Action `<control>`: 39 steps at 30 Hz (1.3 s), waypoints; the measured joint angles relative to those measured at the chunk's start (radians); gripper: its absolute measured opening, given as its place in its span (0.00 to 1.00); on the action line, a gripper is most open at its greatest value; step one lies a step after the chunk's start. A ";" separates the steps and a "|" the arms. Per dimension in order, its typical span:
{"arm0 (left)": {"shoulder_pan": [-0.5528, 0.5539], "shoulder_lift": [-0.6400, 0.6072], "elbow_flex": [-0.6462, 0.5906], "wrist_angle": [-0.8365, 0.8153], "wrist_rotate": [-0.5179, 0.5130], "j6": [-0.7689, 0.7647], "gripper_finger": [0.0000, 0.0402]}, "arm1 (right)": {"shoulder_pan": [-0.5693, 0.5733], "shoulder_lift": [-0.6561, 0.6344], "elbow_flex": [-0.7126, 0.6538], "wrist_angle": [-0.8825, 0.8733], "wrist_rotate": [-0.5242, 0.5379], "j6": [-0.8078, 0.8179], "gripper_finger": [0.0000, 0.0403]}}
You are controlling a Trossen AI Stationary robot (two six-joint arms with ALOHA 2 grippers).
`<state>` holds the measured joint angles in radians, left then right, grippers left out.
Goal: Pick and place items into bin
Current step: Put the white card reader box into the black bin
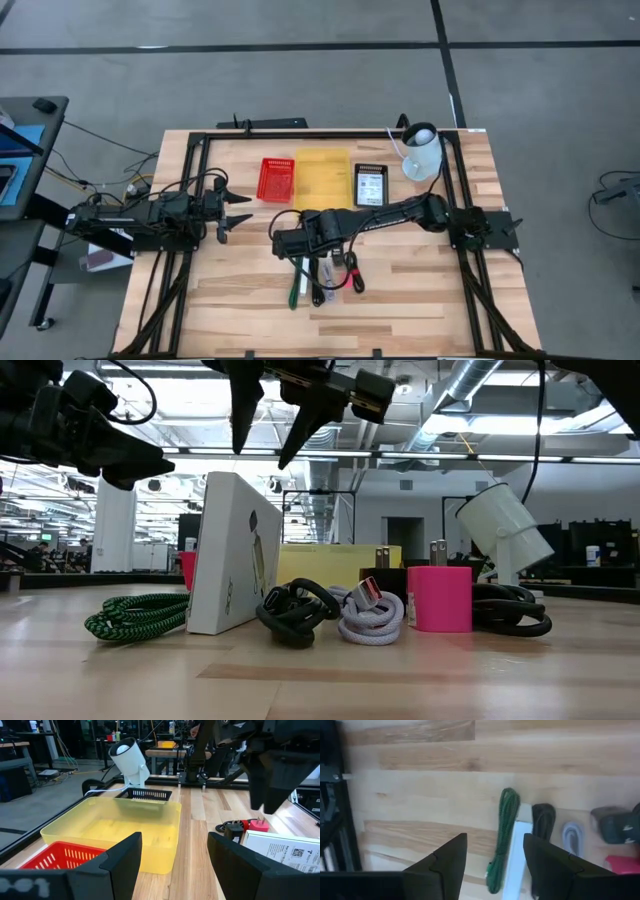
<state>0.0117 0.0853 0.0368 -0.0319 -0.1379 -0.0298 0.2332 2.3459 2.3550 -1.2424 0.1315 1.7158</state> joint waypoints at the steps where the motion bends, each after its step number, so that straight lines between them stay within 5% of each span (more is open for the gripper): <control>1: 0.000 0.000 0.000 0.000 0.000 0.000 0.55 | 0.000 0.000 0.000 -0.007 0.000 -0.014 0.47; 39: 0.000 0.000 0.000 0.000 0.000 0.000 0.55 | 0.032 -0.002 -0.027 0.020 -0.033 0.018 0.45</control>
<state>0.0118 0.0849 0.0368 -0.0319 -0.1379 -0.0299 0.2649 2.3436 2.3276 -1.2221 0.0990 1.7333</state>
